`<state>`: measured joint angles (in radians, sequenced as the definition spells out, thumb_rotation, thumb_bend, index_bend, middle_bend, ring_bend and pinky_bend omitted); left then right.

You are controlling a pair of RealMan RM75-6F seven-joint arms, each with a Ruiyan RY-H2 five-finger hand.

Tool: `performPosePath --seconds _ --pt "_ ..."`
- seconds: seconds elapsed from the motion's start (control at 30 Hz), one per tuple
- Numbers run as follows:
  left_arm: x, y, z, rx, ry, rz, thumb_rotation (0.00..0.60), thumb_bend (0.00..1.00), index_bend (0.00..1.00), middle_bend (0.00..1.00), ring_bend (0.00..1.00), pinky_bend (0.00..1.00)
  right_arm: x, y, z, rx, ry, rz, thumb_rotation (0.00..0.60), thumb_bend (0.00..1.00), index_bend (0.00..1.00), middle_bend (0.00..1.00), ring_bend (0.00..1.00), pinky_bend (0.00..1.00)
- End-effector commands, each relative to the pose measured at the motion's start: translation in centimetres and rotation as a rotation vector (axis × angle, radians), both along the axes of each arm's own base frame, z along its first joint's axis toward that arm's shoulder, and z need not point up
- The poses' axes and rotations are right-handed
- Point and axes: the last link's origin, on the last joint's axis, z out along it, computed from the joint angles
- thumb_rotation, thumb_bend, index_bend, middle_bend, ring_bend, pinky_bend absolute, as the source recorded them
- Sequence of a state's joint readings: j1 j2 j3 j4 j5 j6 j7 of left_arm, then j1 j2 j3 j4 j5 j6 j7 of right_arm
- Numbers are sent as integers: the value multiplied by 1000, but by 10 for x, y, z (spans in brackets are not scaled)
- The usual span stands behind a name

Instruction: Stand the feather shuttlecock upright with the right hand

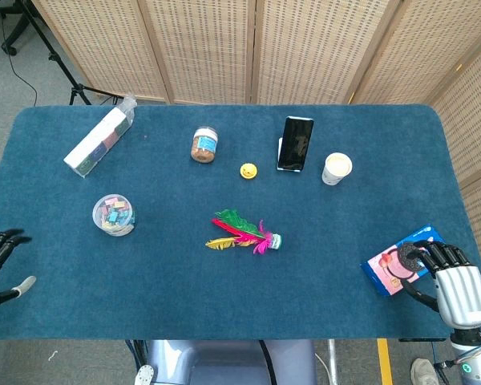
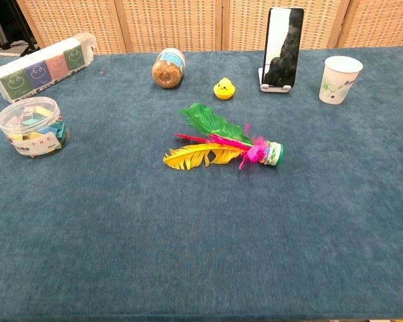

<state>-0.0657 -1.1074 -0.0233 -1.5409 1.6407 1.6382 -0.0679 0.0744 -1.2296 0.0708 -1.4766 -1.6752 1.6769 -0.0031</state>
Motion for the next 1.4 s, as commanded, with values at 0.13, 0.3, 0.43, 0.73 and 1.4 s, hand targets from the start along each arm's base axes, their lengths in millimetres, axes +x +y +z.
performPosePath --seconds 0.13,0.3,0.43,0.73,1.4 --pt "3 -4 3 12 -2 -23 600 0 0 0 0 0 1 -2 -4 27 -11 -16 600 1 245 122 49 150" --pt "3 -5 5 9 -9 -2 600 0 0 0 0 0 24 -39 -25 192 -64 -40 600 0 239 12 0 58" --pt "3 -5 5 6 -4 0 600 0 0 0 0 0 75 -82 -49 384 -150 -50 600 1 232 0 0 12" --pt "3 -1 2 -1 12 22 600 0 0 0 0 0 161 -148 -114 547 -158 -46 600 93 232 0 0 13" --pt "-4 13 4 -3 5 85 600 0 0 0 0 0 232 -210 -219 667 -327 -249 600 382 317 0 0 12"
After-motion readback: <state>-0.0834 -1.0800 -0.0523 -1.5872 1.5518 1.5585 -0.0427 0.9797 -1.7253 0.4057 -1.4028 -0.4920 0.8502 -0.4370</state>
